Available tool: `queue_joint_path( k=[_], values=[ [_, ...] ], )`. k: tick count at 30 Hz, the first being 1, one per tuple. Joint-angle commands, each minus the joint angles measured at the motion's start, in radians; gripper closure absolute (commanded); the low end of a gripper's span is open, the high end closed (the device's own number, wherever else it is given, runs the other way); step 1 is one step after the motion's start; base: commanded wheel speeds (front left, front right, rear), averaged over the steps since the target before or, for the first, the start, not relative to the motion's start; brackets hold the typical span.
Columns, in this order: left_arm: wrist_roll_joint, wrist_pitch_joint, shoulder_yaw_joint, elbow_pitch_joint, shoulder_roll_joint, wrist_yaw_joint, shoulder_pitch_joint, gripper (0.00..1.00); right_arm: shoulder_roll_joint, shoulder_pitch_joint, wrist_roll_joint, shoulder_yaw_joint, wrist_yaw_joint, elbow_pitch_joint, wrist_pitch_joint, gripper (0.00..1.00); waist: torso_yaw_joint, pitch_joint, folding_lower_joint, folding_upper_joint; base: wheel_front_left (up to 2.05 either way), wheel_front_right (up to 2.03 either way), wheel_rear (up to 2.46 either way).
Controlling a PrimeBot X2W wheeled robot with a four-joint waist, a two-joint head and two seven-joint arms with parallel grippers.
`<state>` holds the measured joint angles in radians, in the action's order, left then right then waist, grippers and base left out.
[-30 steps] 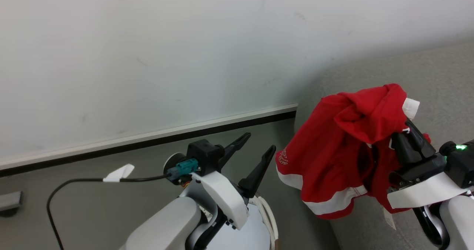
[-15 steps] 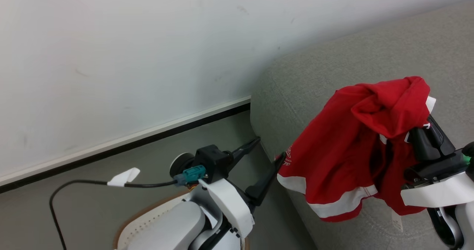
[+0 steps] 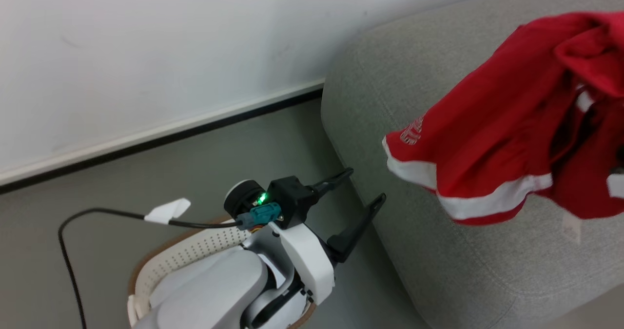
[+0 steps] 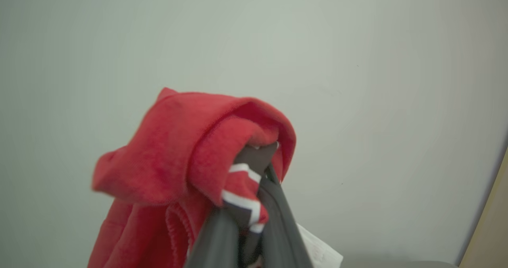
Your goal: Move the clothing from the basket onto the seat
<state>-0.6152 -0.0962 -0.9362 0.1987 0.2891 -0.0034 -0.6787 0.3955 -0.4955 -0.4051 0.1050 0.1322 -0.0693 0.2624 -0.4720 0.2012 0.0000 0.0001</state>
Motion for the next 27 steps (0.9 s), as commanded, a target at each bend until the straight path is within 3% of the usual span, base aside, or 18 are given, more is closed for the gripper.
queue_joint_path(
  k=[1,10,18,21,27],
  values=[
    [0.025,0.019,-0.002,-0.021,0.021,-0.001,-0.020,0.00,0.022,-0.044,0.002,-0.032,-0.003,-0.007,0.004,1.00,0.030,0.089,0.0000,-0.0001,0.00,0.00,0.00],
    [0.080,0.104,-0.006,-0.163,0.095,0.000,-0.111,0.00,0.098,-0.229,-0.052,-0.195,-0.003,-0.101,0.003,1.00,0.095,0.319,0.0000,-0.0001,0.00,0.00,0.00],
    [0.109,0.151,-0.011,-0.240,0.106,-0.005,-0.185,0.00,0.190,-0.387,-0.038,-0.325,-0.003,-0.228,0.004,1.00,0.136,0.478,0.0000,-0.0001,0.00,0.00,0.00],
    [0.119,0.157,-0.014,-0.246,0.108,-0.007,-0.203,0.00,0.211,-0.431,-0.031,-0.335,-0.003,-0.298,0.003,1.00,0.150,0.517,0.0000,-0.0001,0.00,0.00,0.00],
    [0.119,0.144,-0.005,-0.239,0.111,-0.003,-0.217,0.00,0.245,-0.497,0.013,-0.258,-0.003,-0.490,-0.057,1.00,0.178,0.557,0.0000,-0.0001,0.00,0.00,0.00]
  ],
)
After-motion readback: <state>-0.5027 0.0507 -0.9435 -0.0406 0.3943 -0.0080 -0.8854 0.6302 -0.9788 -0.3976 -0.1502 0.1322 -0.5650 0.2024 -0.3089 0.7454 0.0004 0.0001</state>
